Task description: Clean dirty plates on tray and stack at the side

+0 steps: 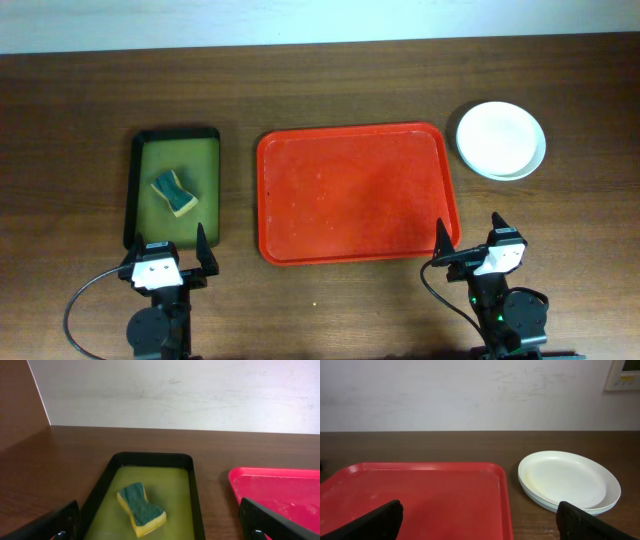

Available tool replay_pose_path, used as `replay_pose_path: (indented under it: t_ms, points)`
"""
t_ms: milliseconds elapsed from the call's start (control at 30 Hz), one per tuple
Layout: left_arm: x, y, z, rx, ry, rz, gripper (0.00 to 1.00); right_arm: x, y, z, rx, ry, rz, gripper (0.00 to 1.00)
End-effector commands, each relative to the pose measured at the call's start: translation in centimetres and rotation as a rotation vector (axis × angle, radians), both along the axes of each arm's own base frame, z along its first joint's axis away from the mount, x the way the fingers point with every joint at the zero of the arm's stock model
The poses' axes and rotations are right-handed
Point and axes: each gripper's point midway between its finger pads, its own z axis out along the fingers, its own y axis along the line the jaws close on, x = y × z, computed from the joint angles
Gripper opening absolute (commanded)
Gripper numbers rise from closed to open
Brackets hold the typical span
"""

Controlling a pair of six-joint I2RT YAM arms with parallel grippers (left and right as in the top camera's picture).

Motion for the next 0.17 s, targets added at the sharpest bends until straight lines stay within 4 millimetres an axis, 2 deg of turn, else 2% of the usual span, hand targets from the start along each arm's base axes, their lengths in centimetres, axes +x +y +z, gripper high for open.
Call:
replay_pose_path:
  t_ms: [0, 133]
  points:
    - [-0.04, 0.03, -0.04, -0.013, -0.004, 0.0, 0.99, 0.0, -0.25, -0.3, -0.002, 0.005, -0.013, 0.99]
    - [-0.04, 0.03, -0.04, -0.013, -0.004, 0.0, 0.99, 0.0, -0.25, -0.3, -0.002, 0.005, -0.013, 0.99]
